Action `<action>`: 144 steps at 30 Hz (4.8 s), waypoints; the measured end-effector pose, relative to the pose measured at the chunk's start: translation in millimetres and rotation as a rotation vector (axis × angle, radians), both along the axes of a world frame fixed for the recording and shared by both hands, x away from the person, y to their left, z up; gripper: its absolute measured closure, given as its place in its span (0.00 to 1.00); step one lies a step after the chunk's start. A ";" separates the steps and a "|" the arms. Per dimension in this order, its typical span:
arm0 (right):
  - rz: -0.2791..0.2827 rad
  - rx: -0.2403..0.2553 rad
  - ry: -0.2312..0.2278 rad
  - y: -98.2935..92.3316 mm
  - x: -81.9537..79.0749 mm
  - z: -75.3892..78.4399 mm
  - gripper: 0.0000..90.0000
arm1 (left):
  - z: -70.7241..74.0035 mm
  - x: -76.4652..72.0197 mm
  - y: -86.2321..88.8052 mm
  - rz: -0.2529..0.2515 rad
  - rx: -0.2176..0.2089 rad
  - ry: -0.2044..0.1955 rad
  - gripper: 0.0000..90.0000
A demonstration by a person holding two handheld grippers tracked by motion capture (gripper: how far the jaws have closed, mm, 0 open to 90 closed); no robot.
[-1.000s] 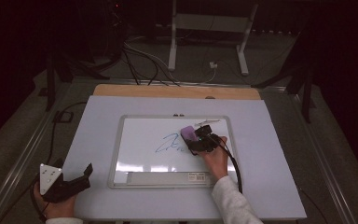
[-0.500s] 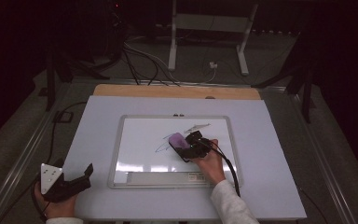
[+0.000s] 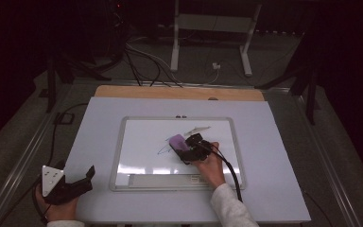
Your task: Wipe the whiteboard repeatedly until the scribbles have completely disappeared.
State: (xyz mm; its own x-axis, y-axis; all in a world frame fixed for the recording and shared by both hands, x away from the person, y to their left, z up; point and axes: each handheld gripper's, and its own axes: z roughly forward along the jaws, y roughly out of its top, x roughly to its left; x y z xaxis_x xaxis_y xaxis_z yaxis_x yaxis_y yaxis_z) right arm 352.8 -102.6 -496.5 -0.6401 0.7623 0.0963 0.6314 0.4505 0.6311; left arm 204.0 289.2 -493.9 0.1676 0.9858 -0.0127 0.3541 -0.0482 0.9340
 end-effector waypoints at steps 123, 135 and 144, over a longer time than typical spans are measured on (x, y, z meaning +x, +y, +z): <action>-0.198 -0.103 -0.016 16.6 33.6 2.3 0.46 | -1.1 -1.5 3.7 0.007 -0.017 -0.003 0.00; -0.061 -0.070 0.004 27.0 31.1 2.0 0.46 | -1.7 -0.3 2.2 0.005 -0.012 0.002 0.00; -0.307 -0.089 0.020 11.6 43.4 3.2 0.45 | -2.1 -0.2 3.2 0.004 -0.018 0.001 0.00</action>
